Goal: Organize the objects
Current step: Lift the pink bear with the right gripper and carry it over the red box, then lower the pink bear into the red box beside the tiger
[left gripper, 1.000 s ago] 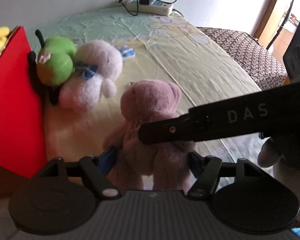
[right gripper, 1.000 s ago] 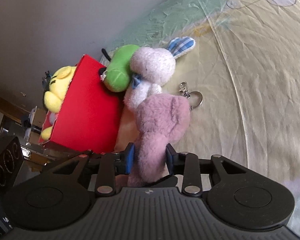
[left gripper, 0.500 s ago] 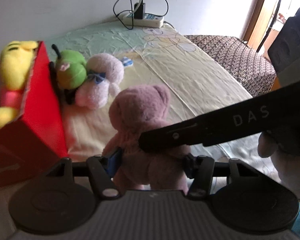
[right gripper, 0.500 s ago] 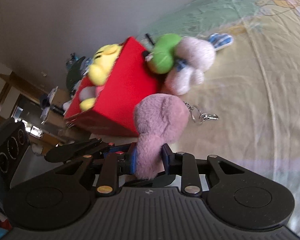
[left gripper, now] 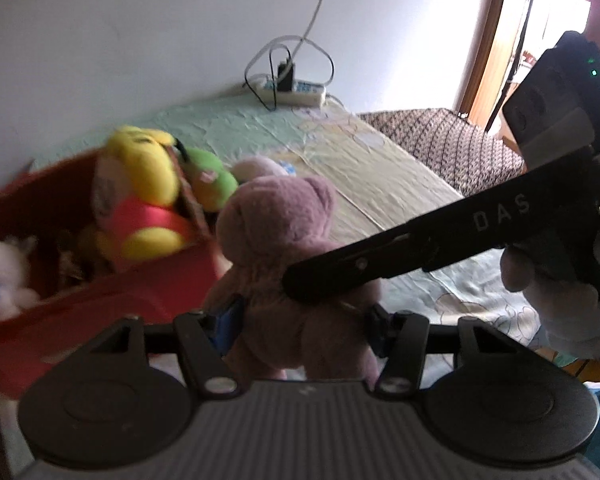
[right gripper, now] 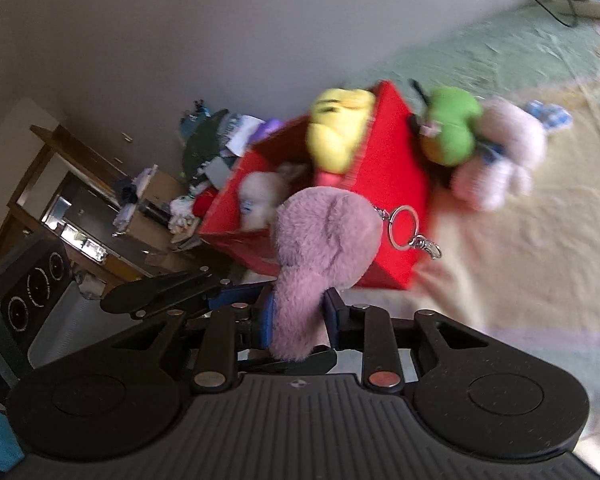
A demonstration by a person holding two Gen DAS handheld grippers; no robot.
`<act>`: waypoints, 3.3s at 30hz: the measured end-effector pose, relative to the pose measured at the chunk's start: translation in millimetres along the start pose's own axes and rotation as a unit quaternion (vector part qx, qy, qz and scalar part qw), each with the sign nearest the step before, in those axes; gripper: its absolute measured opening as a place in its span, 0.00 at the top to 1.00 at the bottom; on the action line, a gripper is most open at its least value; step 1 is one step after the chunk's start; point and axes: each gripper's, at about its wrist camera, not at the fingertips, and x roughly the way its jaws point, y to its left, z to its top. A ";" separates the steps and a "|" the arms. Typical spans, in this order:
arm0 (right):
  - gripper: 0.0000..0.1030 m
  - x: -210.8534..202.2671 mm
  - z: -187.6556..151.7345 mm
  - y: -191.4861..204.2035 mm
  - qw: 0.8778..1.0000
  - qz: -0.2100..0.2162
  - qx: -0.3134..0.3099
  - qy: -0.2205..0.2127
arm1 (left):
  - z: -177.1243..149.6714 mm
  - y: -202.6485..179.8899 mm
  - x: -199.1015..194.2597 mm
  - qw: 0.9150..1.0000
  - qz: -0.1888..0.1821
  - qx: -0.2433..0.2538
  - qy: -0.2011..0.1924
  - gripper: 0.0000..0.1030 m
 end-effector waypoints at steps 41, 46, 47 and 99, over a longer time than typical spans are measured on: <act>0.75 186.3 106.6 76.1 0.991 -0.093 -0.086 -0.048 | 38.9 227.3 21.0 0.997 -0.004 -0.048 -0.064 0.44; 0.76 209.7 107.2 67.0 0.991 -0.110 -0.076 -0.013 | 26.3 238.9 39.8 0.998 0.001 -0.054 -0.025 0.44; 0.76 214.0 107.8 66.4 0.990 -0.115 -0.076 -0.006 | 24.3 242.3 43.9 0.998 0.001 -0.056 -0.019 0.44; 0.75 231.2 92.2 44.5 0.990 -0.142 -0.022 0.012 | 11.5 233.4 54.5 0.995 0.092 -0.022 0.020 0.28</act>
